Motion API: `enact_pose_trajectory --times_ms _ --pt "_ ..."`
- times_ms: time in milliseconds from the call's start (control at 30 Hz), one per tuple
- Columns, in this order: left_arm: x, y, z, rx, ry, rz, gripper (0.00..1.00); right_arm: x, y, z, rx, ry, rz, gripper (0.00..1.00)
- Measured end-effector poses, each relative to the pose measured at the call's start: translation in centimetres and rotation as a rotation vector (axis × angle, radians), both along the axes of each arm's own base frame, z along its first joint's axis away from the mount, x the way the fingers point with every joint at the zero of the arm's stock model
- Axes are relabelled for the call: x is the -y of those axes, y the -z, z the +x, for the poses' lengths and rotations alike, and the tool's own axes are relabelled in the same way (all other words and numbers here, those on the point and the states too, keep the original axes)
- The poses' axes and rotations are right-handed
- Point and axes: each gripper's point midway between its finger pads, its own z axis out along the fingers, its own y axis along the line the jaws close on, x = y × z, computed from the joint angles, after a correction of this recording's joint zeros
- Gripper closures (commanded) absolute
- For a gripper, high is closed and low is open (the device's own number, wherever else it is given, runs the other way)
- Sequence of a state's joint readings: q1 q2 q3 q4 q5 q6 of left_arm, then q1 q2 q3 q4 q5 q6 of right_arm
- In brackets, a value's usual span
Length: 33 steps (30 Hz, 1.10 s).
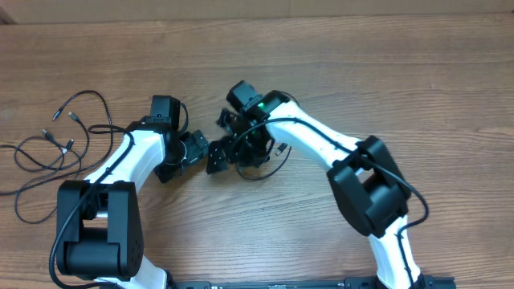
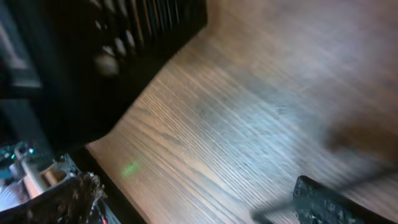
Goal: Untangle cables
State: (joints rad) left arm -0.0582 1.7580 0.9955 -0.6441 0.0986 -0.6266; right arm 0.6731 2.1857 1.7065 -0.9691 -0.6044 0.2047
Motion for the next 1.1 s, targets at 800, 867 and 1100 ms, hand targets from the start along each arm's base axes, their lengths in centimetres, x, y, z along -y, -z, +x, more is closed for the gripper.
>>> enact_pose_trajectory --times_ms 800,867,1100 --pt "0.0 0.0 0.0 0.000 0.000 0.001 0.01 27.8 -0.2 15.2 0.122 0.640 -0.313 0.00" --pt "0.0 0.0 0.0 0.000 0.000 0.002 0.00 30.3 0.0 15.1 0.113 0.681 -0.363 0.00" --pt "0.0 0.0 0.0 0.000 0.000 0.001 0.00 36.1 0.3 15.1 0.099 0.790 -0.431 0.00"
